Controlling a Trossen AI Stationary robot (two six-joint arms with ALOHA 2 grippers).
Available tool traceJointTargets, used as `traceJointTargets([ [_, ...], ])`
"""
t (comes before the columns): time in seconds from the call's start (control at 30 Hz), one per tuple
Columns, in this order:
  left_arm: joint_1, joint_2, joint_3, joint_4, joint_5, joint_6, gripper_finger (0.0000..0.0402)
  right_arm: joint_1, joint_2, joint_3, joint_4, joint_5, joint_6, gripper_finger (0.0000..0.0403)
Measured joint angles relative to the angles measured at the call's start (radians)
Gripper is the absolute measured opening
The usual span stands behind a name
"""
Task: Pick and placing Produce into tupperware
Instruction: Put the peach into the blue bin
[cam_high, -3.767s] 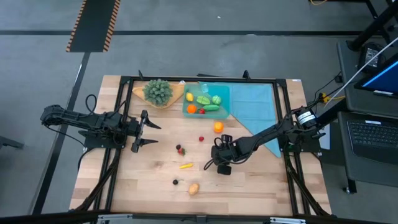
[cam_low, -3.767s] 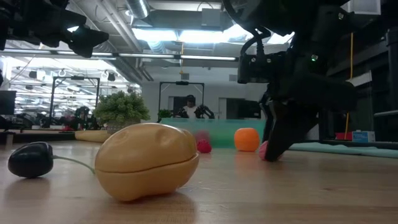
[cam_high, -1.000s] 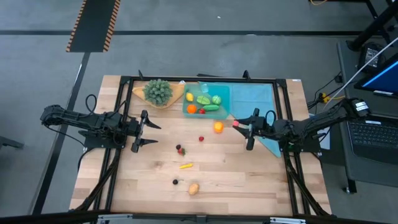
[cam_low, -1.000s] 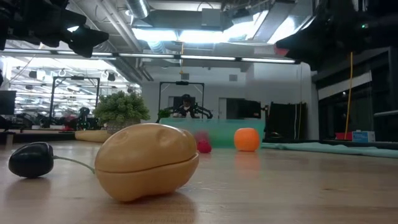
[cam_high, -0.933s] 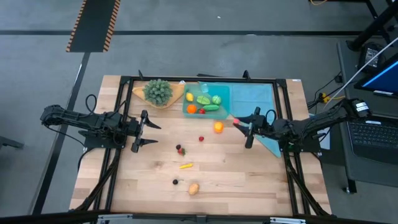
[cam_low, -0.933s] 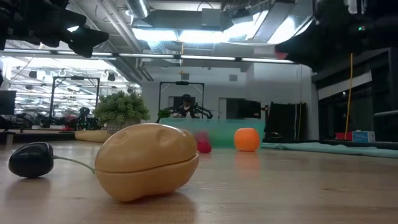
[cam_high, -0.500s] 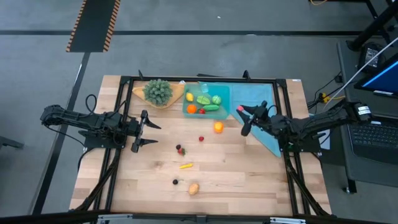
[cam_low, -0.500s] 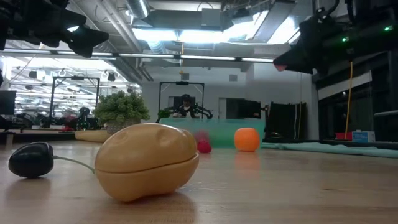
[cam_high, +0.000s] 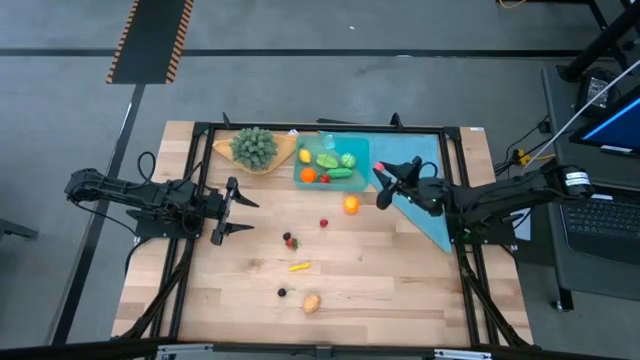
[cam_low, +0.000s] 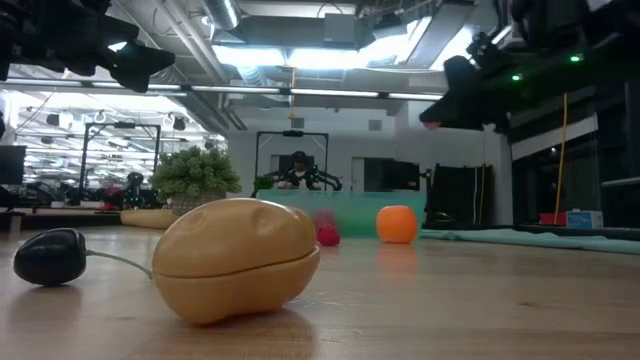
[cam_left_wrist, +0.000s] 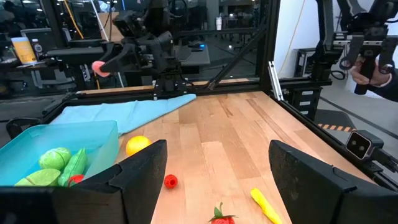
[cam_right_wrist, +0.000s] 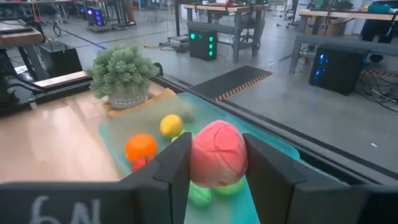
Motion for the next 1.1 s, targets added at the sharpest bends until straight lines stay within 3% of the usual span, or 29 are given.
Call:
traceJointTargets([
  [0.4, 0.000, 0.000, 0.000, 0.000, 0.000, 0.000, 0.0275, -0.103, 0.183, 0.182, 0.016, -0.058, -0.044, 0.0138],
  [0.7, 0.000, 0.000, 0.000, 0.000, 0.000, 0.000, 0.0275, -0.153, 0.298, 0.300, -0.023, -0.164, -0.072, 0.0138],
  [0.87, 0.000, 0.000, 0.000, -0.001, 0.000, 0.001, 0.0275, -0.171, 0.305, 0.401, -0.249, -0.241, -0.061, 0.0138],
  [1.1, 0.000, 0.000, 0.000, -0.001, 0.000, 0.001, 0.0275, -0.208, 0.303, 0.606, -0.700, -0.385, 0.009, 0.0138],
])
